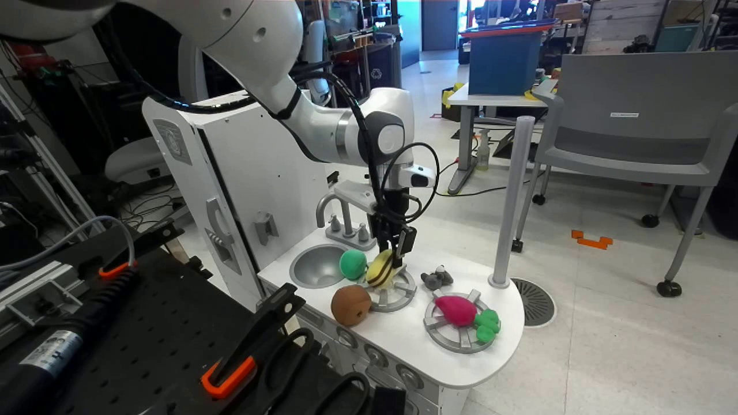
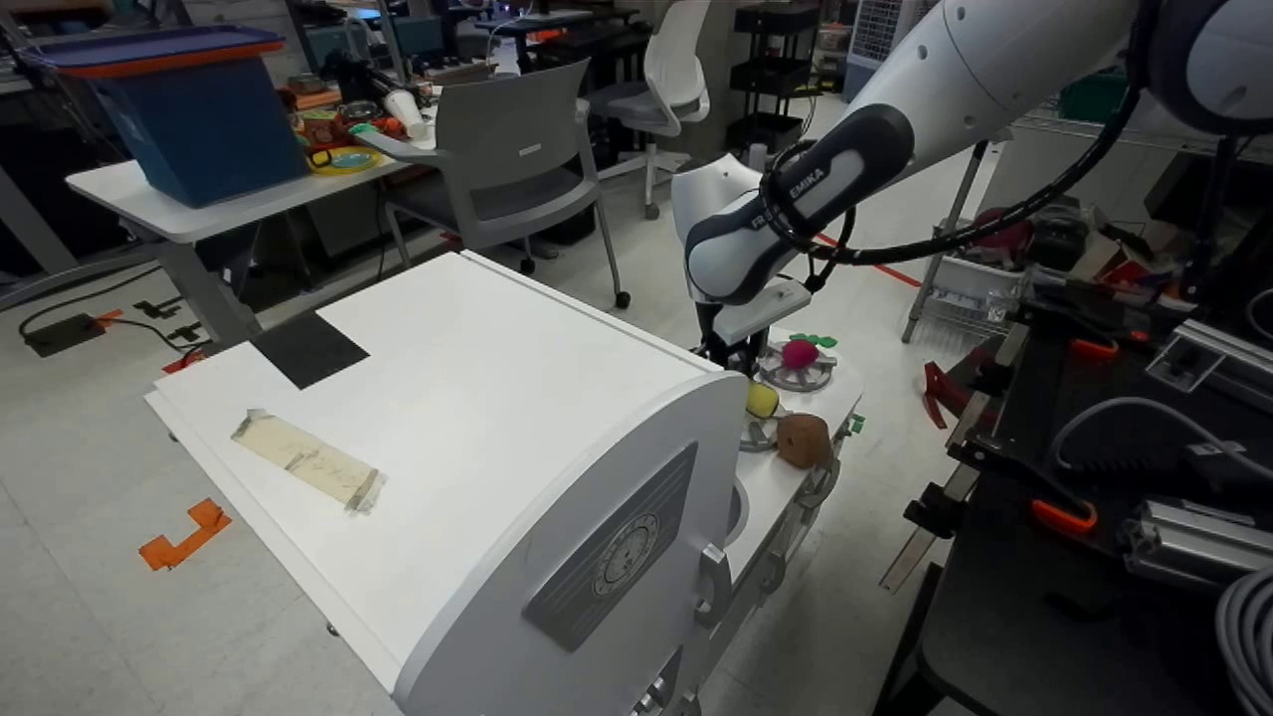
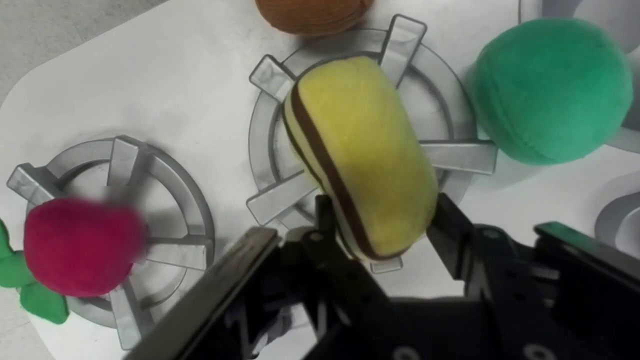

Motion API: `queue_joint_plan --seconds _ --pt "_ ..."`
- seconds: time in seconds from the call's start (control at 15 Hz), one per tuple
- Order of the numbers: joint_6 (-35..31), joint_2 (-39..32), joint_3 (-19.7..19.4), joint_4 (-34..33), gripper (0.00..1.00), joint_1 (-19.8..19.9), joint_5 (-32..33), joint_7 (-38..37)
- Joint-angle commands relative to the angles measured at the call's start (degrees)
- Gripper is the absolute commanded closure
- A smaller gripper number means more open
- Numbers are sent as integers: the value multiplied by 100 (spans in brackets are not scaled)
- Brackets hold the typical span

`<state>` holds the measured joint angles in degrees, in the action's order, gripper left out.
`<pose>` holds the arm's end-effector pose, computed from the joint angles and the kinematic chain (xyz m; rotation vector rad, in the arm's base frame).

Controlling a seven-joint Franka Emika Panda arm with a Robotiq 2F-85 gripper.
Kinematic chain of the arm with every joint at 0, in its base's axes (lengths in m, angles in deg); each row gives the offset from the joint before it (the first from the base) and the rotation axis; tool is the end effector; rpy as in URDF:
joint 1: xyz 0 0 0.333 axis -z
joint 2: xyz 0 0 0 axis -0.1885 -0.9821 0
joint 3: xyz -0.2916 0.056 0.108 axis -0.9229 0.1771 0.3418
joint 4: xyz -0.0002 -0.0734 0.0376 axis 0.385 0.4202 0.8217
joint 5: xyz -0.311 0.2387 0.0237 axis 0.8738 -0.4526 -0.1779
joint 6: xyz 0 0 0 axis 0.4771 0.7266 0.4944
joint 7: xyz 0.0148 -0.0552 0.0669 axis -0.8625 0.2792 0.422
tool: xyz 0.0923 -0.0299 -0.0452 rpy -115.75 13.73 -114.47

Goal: Move the yellow plush toy to the left

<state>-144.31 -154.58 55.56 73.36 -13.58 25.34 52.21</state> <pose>0.7000 -0.0111 -0.0774 2.9678 -0.4983 -0.2905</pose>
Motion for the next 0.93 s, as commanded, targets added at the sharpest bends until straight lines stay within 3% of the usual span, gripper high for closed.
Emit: queue_joint_plan --seconds 0.0,0.13,0.2,0.33,0.53,0.6,0.87 --pt "203 -173 -26 -364 17 27 -6 -58" --pt "207 -126 -66 -327 3 22 8 -68" --pt "208 -58 -74 -264 0 25 8 -47" --pt "263 190 -121 4 0 -8 39 -22" --pt "-32 1020 -206 978 0 -79 170 218" --pt "5 328 -122 181 0 -3 75 73" --pt "5 860 -159 707 0 -20 133 177"
